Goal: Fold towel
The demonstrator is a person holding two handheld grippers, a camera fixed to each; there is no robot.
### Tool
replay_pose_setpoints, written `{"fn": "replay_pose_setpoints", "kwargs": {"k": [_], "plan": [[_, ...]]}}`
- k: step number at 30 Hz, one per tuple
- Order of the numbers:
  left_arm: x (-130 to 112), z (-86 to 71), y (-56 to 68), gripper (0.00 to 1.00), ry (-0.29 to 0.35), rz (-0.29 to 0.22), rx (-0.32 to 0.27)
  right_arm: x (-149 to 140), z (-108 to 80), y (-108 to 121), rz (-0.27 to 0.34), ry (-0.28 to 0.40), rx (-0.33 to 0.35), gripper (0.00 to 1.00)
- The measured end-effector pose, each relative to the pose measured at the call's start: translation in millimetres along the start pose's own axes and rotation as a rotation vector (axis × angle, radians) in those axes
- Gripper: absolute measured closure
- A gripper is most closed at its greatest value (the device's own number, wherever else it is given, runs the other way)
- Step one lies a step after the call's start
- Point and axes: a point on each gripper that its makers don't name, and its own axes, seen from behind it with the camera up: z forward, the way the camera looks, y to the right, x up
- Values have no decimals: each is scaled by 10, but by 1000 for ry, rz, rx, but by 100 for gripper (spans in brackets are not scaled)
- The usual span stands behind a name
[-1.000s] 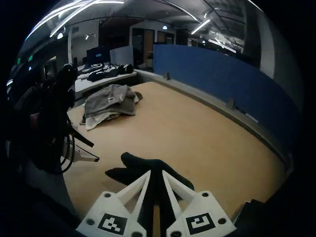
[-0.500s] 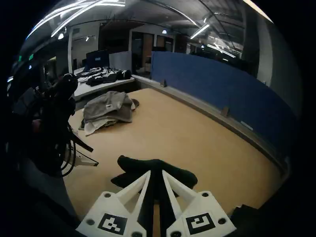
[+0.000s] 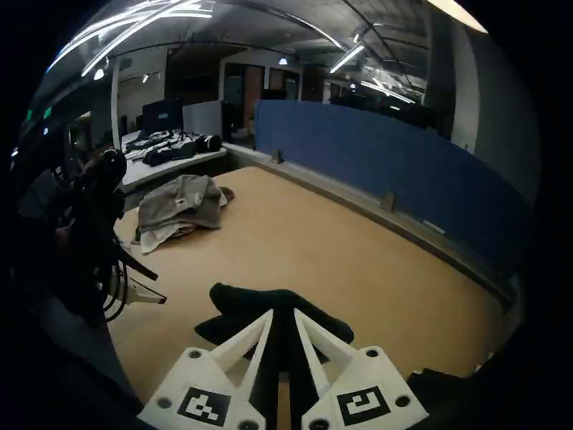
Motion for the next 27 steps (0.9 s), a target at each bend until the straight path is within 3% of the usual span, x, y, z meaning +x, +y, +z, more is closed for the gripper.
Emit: {"fn": "replay_pose_setpoints", "kwargs": {"k": [6,27], "plan": [[-1,36,19,9,-4,1,0,-4,-111,381,21,4,-54,95],[76,152,131,9,-13,12,5,-59,-529,1847,5,-19,-250,95]]}}
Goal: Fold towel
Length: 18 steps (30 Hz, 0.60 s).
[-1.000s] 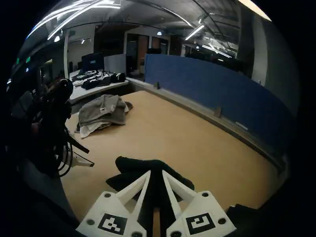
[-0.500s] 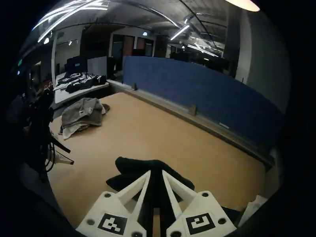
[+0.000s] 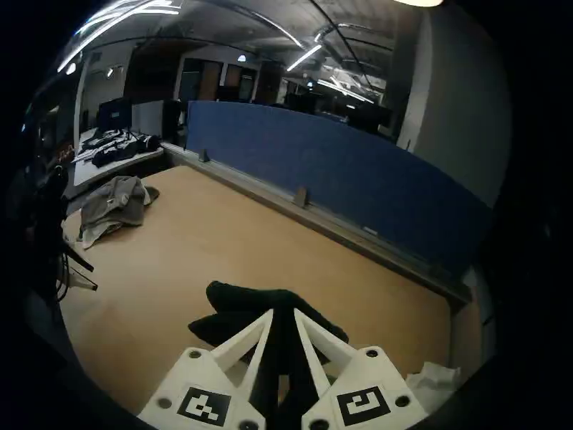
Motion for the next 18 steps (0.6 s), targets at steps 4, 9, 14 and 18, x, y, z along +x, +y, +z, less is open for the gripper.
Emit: {"fn": "replay_pose_setpoints", "kwargs": {"k": [4,9,14,18], "plan": [[10,24,-1,9,-2,1,5,-5,4,268,2,-6,-33,95],[31,36,17,9,-4,6,8,-23,16,519,-2,-16,-61,95],[49,48,45,9,-5,11,8,-67,58,683,-4,-27,-78,95],[52,56,65,9,-7,14,9,-112,101,776,-4,-39,-85,95]]}}
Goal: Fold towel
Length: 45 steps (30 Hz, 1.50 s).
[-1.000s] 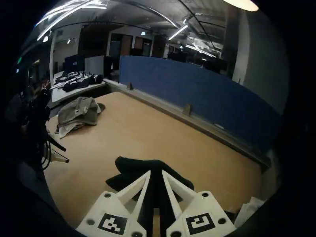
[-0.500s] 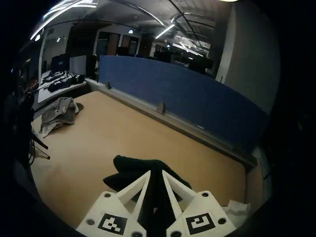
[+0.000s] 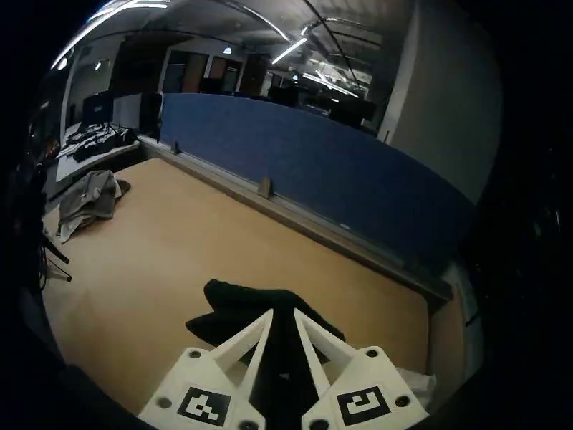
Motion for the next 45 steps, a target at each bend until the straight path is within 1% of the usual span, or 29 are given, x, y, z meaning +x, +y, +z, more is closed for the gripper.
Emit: {"fn": "replay_pose_setpoints", "kwargs": {"k": [5,12,15,18,27,33,39,45], "plan": [[-6,13,16,9,-2,3,1,-49,36,61,3,-8,-5,95],[-6,19,30,9,-4,7,4,-158,57,78,8,-24,-2,95],[0,13,45,9,-5,10,5,-273,31,71,14,-39,0,95],[6,12,60,9,-5,13,5,-413,-40,68,25,-54,-2,95],[27,5,126,9,-9,29,1,-923,-328,167,78,-112,-23,95],[20,10,189,9,-15,44,-3,-1262,-500,178,97,-148,-36,95],[-9,18,249,9,-20,52,-6,-1692,-666,156,126,-207,-56,95],[-38,12,273,9,-25,61,-1,-2174,-774,198,180,-265,-97,95]]}}
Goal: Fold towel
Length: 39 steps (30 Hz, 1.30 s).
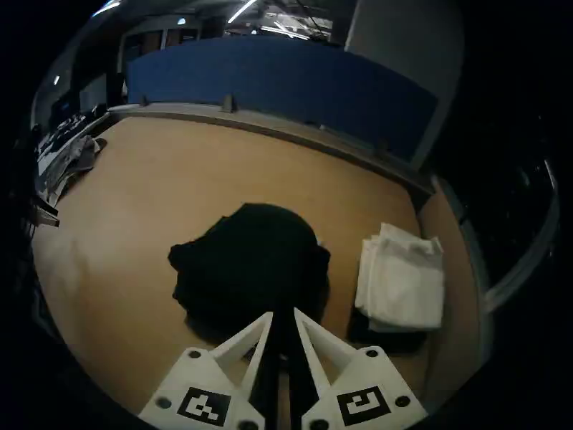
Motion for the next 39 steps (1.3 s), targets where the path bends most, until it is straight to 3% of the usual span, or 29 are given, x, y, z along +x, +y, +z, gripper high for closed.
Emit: {"fn": "replay_pose_setpoints", "kwargs": {"k": [9,17,19,23,31,39], "plan": [[-9,-4,17,9,1,10,8,-513,174,68,115,-49,-45,95],[-6,-8,55,9,1,18,7,-622,276,40,169,-48,-66,93],[0,-13,63,9,2,19,6,-613,256,56,171,-44,-74,87],[16,-26,75,9,4,21,6,-599,202,102,171,-35,-104,55],[44,-41,83,9,9,22,3,-526,57,158,171,3,-155,11],[67,-60,86,9,14,23,0,-549,-2,249,168,0,-203,9]]}}
